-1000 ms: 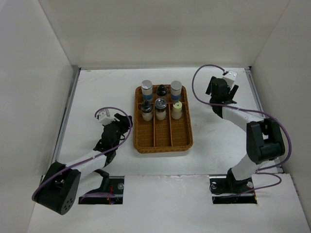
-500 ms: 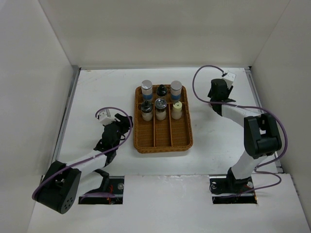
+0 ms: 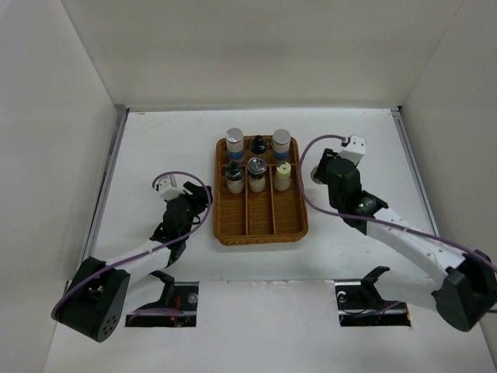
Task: Organize the condiment bottles
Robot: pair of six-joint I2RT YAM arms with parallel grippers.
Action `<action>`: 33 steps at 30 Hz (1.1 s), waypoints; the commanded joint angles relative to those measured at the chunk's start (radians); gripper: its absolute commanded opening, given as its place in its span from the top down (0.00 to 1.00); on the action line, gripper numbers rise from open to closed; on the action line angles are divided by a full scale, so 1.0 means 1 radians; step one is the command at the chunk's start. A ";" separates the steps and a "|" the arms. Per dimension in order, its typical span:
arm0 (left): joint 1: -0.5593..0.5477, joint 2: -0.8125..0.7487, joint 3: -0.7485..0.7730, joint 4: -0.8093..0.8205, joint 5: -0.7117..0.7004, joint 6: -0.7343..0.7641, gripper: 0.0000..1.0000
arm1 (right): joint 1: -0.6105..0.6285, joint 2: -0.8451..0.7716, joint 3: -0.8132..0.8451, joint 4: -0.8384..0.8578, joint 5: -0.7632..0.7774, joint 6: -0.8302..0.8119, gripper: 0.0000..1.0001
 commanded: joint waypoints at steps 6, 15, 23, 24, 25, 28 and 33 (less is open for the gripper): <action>0.013 -0.029 0.007 0.049 -0.003 0.002 0.43 | 0.250 -0.104 0.031 -0.145 0.016 0.059 0.55; 0.015 0.000 0.020 0.049 0.004 0.000 0.34 | 0.335 0.032 0.034 -0.088 -0.102 0.122 0.55; 0.018 -0.003 0.024 0.045 -0.017 0.028 0.00 | 0.340 0.135 0.008 0.010 -0.087 0.079 0.52; 0.019 0.003 0.027 0.039 -0.022 0.031 0.00 | 0.340 0.144 0.007 0.018 -0.087 0.074 0.51; 0.019 0.004 0.029 0.036 -0.023 0.034 0.00 | 0.340 0.152 0.002 0.026 -0.090 0.071 0.50; 0.019 -0.003 0.029 0.028 -0.026 0.037 0.00 | 0.340 0.172 -0.010 0.050 -0.094 0.063 0.41; 0.019 0.033 0.042 0.017 -0.076 0.034 0.00 | 0.340 0.152 -0.026 0.061 -0.094 0.060 0.23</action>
